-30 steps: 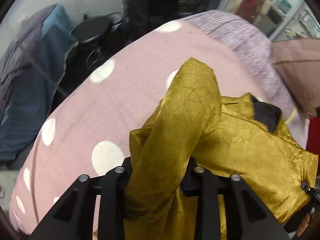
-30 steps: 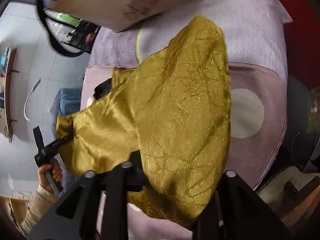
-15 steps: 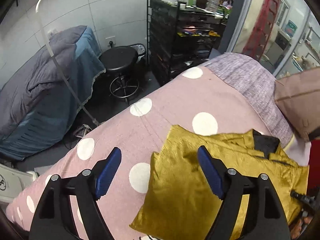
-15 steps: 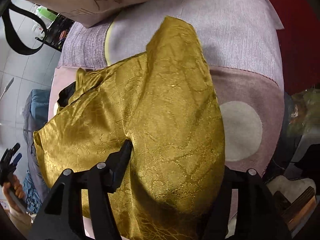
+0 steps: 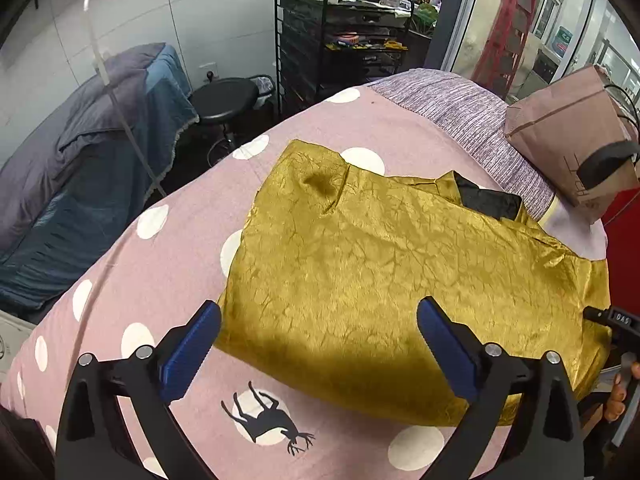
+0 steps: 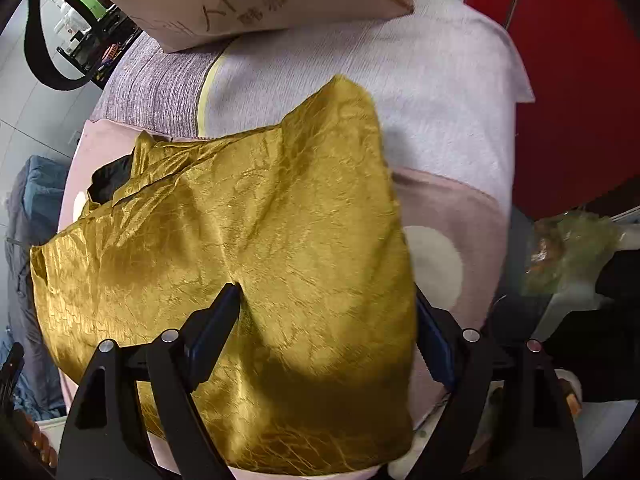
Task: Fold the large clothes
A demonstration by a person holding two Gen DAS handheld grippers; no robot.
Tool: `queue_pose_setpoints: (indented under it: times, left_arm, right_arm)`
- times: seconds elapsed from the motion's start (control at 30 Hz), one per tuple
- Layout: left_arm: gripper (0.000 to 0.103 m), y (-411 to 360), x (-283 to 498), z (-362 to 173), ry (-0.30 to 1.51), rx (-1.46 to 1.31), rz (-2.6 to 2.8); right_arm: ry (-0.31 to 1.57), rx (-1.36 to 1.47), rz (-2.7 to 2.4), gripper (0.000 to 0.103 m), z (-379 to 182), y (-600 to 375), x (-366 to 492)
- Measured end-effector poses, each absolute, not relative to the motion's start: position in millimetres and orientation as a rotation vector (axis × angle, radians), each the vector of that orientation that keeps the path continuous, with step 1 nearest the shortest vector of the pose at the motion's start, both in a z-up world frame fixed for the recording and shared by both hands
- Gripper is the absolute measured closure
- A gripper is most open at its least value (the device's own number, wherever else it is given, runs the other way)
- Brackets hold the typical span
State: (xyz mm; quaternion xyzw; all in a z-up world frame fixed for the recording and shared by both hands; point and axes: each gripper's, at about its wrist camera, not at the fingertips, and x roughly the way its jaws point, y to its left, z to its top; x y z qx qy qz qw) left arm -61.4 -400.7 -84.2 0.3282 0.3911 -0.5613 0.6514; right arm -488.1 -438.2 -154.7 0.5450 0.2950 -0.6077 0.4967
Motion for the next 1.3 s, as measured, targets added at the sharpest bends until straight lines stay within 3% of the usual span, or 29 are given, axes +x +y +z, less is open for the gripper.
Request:
queue_pose_setpoints:
  times: [0.33, 0.63, 0.97, 1.3]
  left_arm:
    - [0.006, -356, -83, -66, 0.795, 0.778, -1.209]
    - [0.006, -330, -102, -56, 0.797, 0.808, -1.208]
    - [0.006, -317, -118, -58, 0.804, 0.878, -1.206]
    - [0.006, -307, -128, -65, 0.842, 0.935, -1.187]
  right_arm:
    - [0.765, 1.204, -1.602, 0.017, -99, -418, -490]
    - [0.822, 1.028, -1.457, 0.017, -58, -395, -424]
    - [0.949, 0.915, -1.254, 0.017, -60, -356, -345]
    - [1.031, 0.835, -1.241, 0.017, -61, -322, -320]
